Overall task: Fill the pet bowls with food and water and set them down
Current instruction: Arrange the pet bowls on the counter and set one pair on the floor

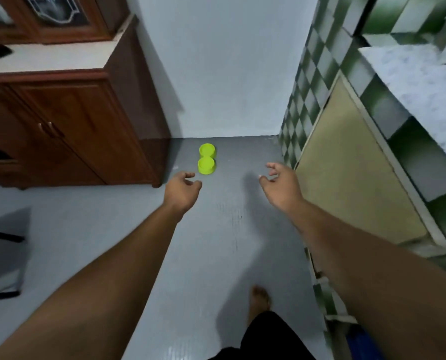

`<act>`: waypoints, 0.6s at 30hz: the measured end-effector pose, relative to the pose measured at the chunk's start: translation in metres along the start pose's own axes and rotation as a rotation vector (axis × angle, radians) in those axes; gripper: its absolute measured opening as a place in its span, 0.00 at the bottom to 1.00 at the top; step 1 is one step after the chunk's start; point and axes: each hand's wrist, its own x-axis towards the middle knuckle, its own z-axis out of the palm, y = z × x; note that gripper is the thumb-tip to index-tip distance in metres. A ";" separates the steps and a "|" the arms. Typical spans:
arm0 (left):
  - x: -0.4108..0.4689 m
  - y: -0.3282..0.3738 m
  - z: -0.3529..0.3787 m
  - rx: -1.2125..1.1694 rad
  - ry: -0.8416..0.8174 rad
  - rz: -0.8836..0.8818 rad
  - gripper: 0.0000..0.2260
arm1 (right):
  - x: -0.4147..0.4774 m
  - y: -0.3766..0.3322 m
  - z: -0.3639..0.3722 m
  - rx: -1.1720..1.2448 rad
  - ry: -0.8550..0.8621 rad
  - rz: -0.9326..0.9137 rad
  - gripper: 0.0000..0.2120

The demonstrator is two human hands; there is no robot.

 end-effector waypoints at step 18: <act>0.303 0.031 0.072 -0.105 0.033 -0.157 0.20 | 0.366 -0.049 0.094 -0.120 -0.171 -0.113 0.17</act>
